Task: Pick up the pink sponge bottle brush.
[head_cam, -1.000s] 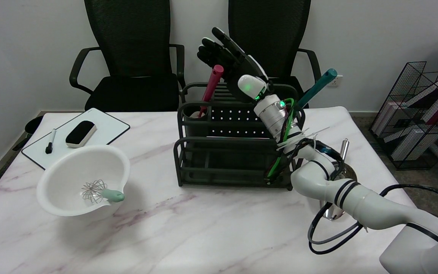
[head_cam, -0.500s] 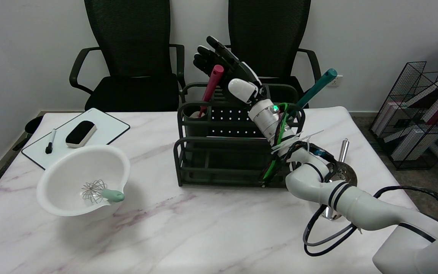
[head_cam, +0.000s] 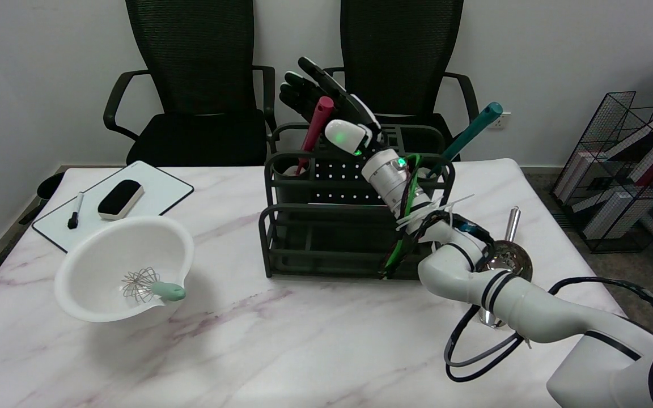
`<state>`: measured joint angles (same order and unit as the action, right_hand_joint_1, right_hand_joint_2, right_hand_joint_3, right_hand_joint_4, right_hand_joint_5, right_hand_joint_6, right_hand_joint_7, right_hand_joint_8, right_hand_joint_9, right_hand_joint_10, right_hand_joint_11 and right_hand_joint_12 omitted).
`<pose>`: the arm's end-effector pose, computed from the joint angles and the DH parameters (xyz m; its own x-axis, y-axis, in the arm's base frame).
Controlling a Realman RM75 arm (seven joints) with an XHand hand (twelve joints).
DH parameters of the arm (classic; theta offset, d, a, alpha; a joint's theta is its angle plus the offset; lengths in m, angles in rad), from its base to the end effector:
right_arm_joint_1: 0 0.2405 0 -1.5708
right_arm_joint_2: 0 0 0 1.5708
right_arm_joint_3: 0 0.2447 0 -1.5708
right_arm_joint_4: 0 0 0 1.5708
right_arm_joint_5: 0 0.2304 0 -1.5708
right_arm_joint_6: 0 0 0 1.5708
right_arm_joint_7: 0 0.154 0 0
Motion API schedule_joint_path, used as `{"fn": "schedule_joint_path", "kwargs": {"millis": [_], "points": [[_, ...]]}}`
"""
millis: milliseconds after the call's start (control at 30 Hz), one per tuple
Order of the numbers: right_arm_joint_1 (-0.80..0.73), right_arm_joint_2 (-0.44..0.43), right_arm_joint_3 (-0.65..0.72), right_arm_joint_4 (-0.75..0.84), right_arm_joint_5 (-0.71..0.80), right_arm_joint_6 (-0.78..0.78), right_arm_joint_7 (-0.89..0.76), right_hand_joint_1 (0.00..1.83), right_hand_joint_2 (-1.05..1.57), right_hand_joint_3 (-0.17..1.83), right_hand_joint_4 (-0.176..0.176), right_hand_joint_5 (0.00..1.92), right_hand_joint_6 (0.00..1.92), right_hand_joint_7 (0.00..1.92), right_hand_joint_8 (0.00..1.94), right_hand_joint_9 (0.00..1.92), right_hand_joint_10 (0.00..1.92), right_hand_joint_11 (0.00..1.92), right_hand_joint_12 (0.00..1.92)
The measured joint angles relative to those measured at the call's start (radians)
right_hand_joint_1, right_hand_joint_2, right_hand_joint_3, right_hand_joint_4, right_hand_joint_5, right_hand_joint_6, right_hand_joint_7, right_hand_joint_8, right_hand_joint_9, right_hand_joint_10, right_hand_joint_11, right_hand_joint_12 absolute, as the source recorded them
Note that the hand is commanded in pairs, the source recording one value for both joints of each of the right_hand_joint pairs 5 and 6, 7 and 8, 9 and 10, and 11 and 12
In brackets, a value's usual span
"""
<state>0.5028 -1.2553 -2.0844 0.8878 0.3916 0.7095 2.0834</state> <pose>-0.2145 -0.4653 0.2407 -0.3422 -0.3821 0.8584 -0.8571 -0.2475 -0.4518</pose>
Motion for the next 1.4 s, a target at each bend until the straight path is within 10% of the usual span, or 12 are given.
{"fn": "schedule_joint_path", "kwargs": {"millis": [667, 1400], "points": [[0.035, -0.020, -0.007, -0.003, -0.007, -0.023, -0.026, 1.38, 0.37, 0.83, 0.000, 0.64, 0.64, 0.91, 0.91, 0.71, 0.71, 0.57, 0.57], [0.055, -0.027, -0.008, -0.007, -0.003, -0.068, -0.031, 1.44, 1.10, 0.62, 0.000, 0.74, 0.74, 0.96, 0.96, 0.94, 0.94, 0.83, 0.83]]}}
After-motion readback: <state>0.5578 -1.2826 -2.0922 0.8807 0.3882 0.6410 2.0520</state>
